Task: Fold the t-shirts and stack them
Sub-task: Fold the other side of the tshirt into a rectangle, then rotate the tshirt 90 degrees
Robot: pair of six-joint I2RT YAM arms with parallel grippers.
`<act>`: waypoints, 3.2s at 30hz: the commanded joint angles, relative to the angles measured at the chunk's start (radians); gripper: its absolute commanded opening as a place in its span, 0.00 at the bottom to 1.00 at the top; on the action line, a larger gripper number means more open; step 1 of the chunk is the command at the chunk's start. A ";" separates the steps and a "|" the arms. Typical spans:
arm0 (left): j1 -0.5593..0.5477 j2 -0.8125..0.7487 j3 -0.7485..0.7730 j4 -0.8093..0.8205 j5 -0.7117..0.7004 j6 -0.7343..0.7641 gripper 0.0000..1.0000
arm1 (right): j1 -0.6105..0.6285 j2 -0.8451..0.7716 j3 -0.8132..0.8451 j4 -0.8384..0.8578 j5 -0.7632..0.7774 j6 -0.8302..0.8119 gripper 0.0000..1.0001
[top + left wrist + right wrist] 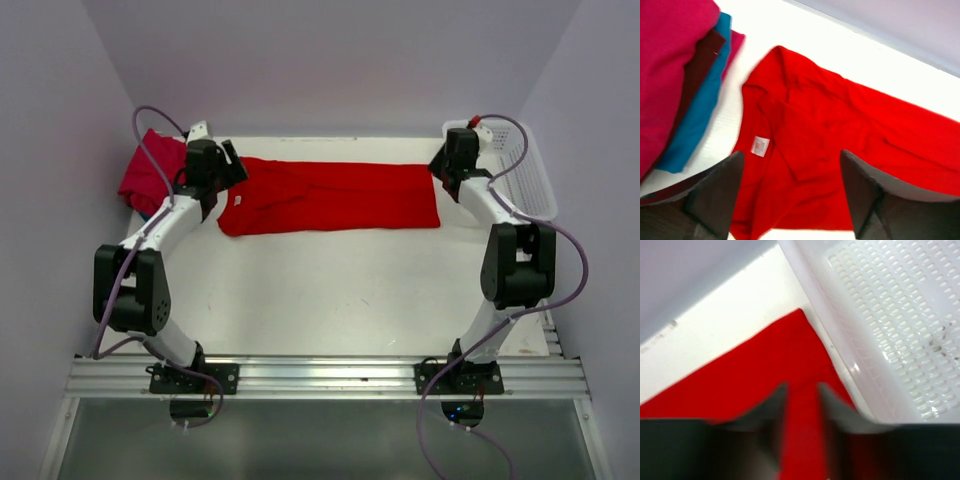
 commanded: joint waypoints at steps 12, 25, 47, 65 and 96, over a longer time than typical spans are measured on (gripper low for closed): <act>-0.048 0.062 -0.278 0.260 0.314 -0.185 0.00 | 0.065 0.113 0.018 -0.088 -0.242 -0.087 0.00; -0.063 0.151 -0.267 0.276 0.288 -0.210 0.00 | 0.105 0.159 -0.030 -0.139 -0.239 -0.093 0.00; 0.034 0.420 0.082 0.110 0.241 -0.217 0.00 | 0.327 -0.092 -0.413 -0.357 -0.222 -0.107 0.00; 0.092 0.683 0.426 -0.010 0.379 -0.207 0.00 | 0.691 -0.347 -0.666 -0.352 -0.364 0.094 0.00; 0.087 1.096 0.879 0.346 0.911 -0.435 0.00 | 1.190 0.047 -0.251 -0.228 -0.380 0.191 0.00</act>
